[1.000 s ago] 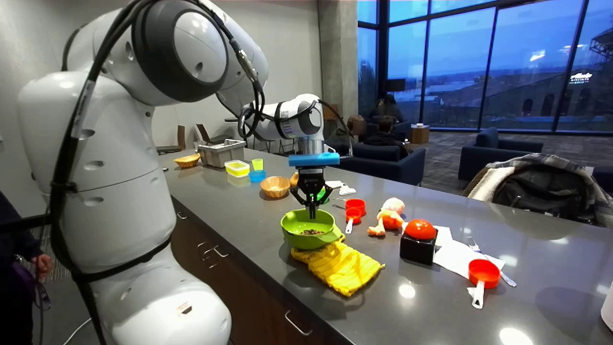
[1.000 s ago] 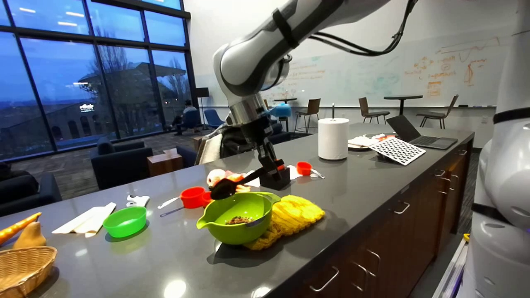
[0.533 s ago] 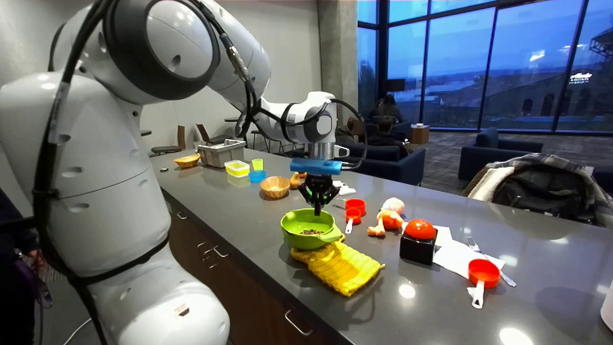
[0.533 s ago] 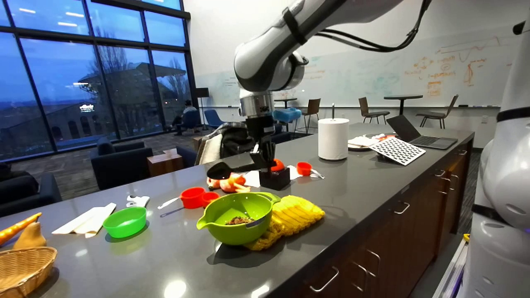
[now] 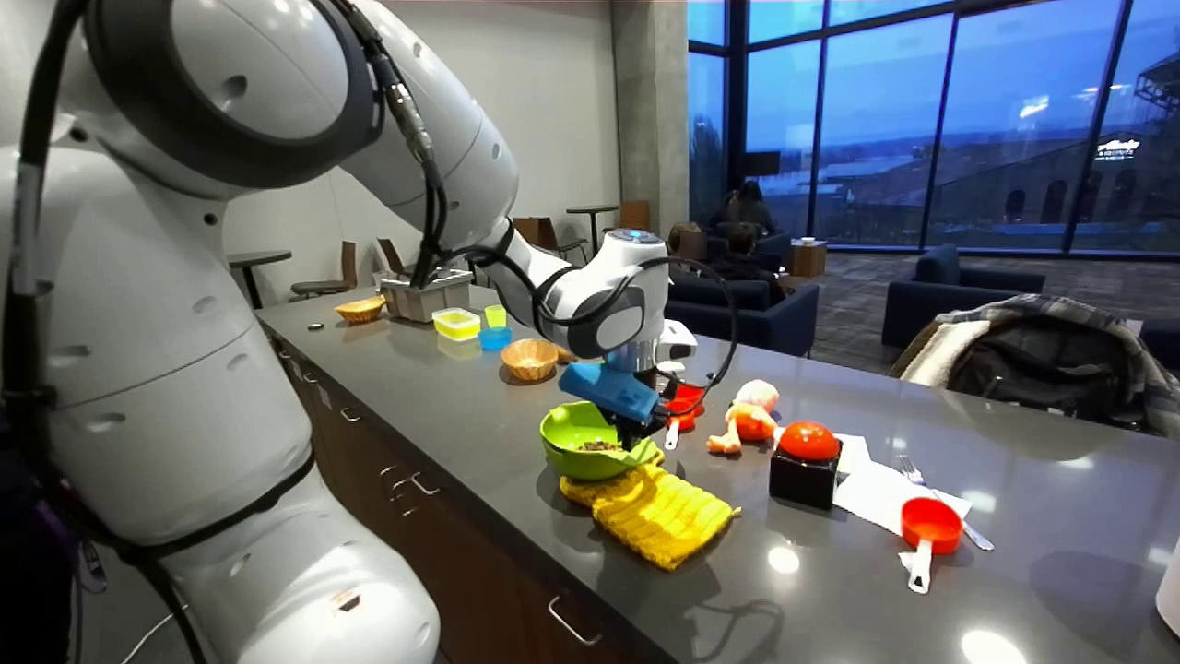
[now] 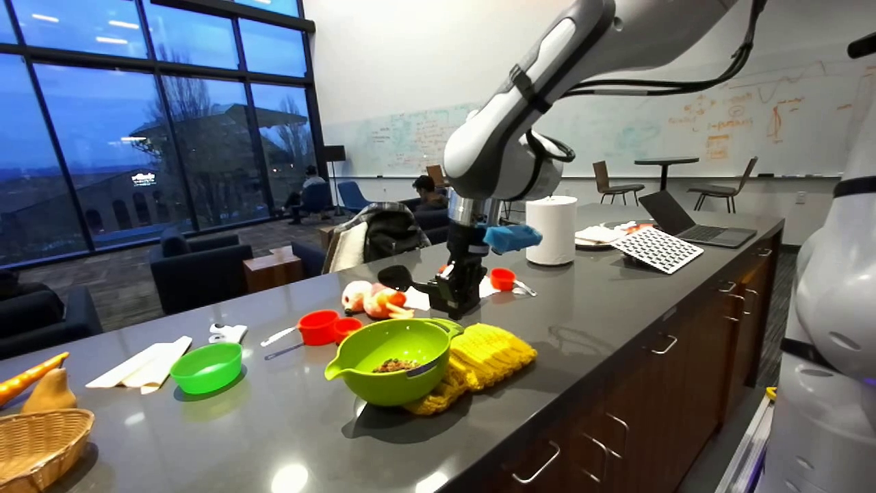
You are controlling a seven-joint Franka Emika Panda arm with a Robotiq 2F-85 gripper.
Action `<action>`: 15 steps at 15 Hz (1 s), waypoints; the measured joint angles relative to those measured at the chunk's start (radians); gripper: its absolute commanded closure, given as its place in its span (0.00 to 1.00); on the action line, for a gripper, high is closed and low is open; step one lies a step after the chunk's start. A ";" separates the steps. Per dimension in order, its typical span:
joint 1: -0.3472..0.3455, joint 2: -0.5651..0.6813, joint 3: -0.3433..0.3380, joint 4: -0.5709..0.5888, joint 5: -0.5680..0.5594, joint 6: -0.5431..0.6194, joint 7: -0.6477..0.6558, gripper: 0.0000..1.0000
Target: Remove the black spoon from the green bowl
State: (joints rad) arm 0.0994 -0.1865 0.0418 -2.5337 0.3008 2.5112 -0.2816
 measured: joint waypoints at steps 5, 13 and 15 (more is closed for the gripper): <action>0.014 -0.072 -0.054 -0.182 0.117 0.159 -0.025 0.99; 0.161 -0.106 -0.215 -0.249 0.425 0.297 -0.292 0.99; 0.237 -0.106 -0.290 -0.248 0.583 0.308 -0.456 0.99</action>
State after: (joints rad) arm 0.3360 -0.2927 -0.2480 -2.7818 0.8841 2.8189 -0.7378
